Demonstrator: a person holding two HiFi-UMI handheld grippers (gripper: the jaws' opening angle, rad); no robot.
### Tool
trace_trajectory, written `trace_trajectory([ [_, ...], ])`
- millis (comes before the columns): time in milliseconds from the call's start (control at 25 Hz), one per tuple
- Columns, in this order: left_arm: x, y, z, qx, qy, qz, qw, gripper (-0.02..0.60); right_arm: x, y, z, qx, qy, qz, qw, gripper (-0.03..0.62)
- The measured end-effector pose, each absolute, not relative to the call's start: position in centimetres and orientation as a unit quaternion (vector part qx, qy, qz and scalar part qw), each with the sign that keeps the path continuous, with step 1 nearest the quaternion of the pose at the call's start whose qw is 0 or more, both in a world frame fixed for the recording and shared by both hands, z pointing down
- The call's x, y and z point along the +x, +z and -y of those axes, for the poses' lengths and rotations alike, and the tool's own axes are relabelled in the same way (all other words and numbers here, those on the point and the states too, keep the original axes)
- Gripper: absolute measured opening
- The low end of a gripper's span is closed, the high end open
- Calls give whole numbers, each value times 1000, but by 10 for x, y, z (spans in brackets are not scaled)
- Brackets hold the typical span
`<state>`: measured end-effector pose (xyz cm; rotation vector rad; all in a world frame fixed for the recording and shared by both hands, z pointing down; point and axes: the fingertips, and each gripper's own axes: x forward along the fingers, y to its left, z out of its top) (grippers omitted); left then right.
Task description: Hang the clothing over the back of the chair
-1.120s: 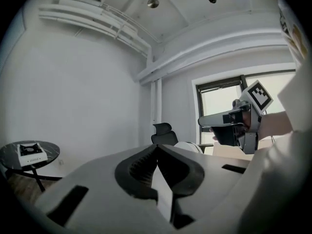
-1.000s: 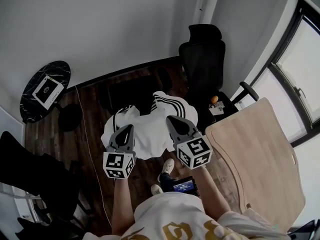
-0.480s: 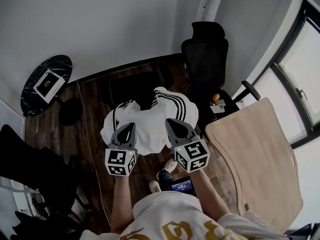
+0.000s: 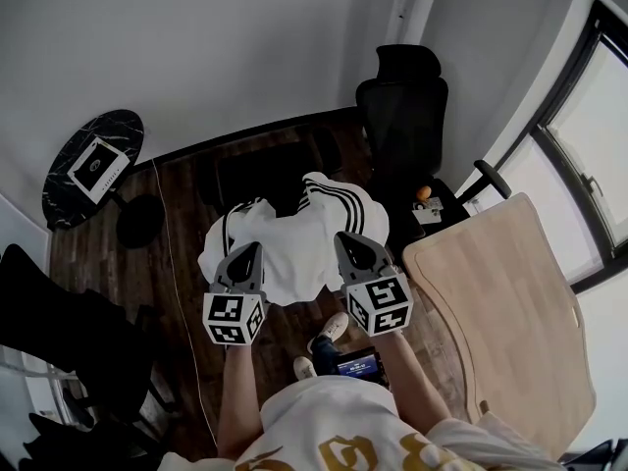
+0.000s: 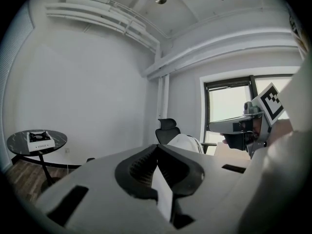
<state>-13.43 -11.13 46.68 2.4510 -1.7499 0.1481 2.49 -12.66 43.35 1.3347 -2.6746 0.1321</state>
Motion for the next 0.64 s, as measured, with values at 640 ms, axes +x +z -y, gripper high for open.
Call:
trace_trajectory([
  [640,-118,466,119,818,52,570,61,20,43,438,130,452,46,887,75,11],
])
